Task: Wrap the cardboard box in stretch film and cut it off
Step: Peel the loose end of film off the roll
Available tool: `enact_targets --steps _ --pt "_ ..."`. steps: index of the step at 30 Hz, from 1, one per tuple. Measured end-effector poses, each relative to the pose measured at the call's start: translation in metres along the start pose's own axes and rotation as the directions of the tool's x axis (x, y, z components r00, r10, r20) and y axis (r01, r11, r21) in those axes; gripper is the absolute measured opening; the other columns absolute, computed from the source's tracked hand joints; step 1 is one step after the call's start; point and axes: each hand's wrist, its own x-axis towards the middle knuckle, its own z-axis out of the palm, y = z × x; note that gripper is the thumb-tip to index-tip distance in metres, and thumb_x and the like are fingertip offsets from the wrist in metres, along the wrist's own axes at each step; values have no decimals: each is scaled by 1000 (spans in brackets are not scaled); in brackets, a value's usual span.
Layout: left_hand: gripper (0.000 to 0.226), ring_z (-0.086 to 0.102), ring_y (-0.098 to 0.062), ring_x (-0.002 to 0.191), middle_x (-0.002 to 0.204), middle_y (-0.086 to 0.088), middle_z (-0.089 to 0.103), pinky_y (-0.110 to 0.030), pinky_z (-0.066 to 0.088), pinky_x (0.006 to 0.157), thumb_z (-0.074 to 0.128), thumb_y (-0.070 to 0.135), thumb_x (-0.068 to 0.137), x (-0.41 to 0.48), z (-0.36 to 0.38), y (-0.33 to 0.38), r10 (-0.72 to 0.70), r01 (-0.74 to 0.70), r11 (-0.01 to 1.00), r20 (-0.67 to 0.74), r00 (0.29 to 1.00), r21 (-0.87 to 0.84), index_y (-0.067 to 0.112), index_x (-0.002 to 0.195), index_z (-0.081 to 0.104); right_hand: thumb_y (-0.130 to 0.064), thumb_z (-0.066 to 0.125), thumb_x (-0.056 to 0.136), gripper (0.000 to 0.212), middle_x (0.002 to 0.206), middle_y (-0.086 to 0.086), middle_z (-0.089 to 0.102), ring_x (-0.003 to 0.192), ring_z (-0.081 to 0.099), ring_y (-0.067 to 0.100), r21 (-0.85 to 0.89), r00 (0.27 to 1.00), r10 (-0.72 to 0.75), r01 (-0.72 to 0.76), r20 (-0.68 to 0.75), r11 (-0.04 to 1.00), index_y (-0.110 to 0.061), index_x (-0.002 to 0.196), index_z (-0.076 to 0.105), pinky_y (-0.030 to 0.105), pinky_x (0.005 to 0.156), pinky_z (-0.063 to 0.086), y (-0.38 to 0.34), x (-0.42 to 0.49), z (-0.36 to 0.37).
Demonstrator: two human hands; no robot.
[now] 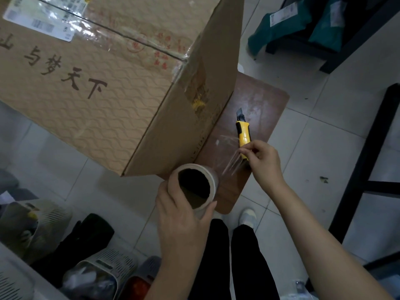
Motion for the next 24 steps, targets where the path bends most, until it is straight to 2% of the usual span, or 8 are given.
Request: enact_targets --steps 6,10,13,16,18,20,22,24 --pt "118 41 -32 114 128 -21 38 -39 41 96 70 54 71 16 -30 3 91 -175 927 252 963 333 35 145 -20 -16 66 83 7 72 -16 54 77 52 18 -61 999 -52 52 6 997 -12 80 70 27 65 35 4 1 -9" --pt "103 60 -35 92 109 -18 58 -39 54 63 91 26 49 18 -55 11 281 -352 896 268 922 271 18 140 43 -17 70 81 5 73 -7 55 81 51 19 -71 998 -59 59 1 996 -13 79 72 28 66 38 5 0 -16" --pt "106 54 -44 116 130 -25 53 -47 53 83 93 26 45 31 -50 13 498 -569 768 283 820 295 18 139 46 -18 72 78 3 78 6 60 83 53 23 -58 999 -50 49 -7 997 -15 78 73 37 73 42 5 -1 -18" --pt "111 4 -41 143 156 -23 3 -47 19 113 84 32 65 53 -34 11 471 -603 746 415 778 283 24 150 13 -18 73 78 1 78 5 60 83 53 24 -42 999 -47 47 -3 998 -18 77 72 37 73 42 8 0 -19" --pt "136 -2 -41 143 155 -23 -9 -48 17 114 88 36 53 61 -27 7 488 -663 673 477 731 329 24 150 -8 -18 73 77 3 76 2 58 82 54 24 -38 999 -48 48 -3 998 -20 76 72 37 73 43 10 -1 -20" --pt "131 -6 -41 143 154 -21 -17 -48 11 115 83 25 63 64 -22 4 474 -701 645 560 679 305 27 143 -21 -18 73 77 5 73 -3 55 80 53 22 -42 999 -47 47 -4 998 -22 75 71 35 71 42 13 -1 -21" --pt "137 18 -47 140 154 -28 10 -51 26 110 87 19 52 66 -22 2 473 -725 618 594 651 303 25 148 -10 -18 73 77 7 70 -8 52 75 51 17 -40 999 -43 43 -7 998 -24 74 71 31 68 39 15 -1 -21" --pt "136 57 -46 110 128 -28 53 -50 50 87 90 18 23 66 -17 -5 485 -691 656 533 693 303 16 143 26 -20 73 78 3 70 -10 51 70 48 7 -31 1000 -24 23 -12 999 -22 76 72 24 63 36 16 -1 -22"
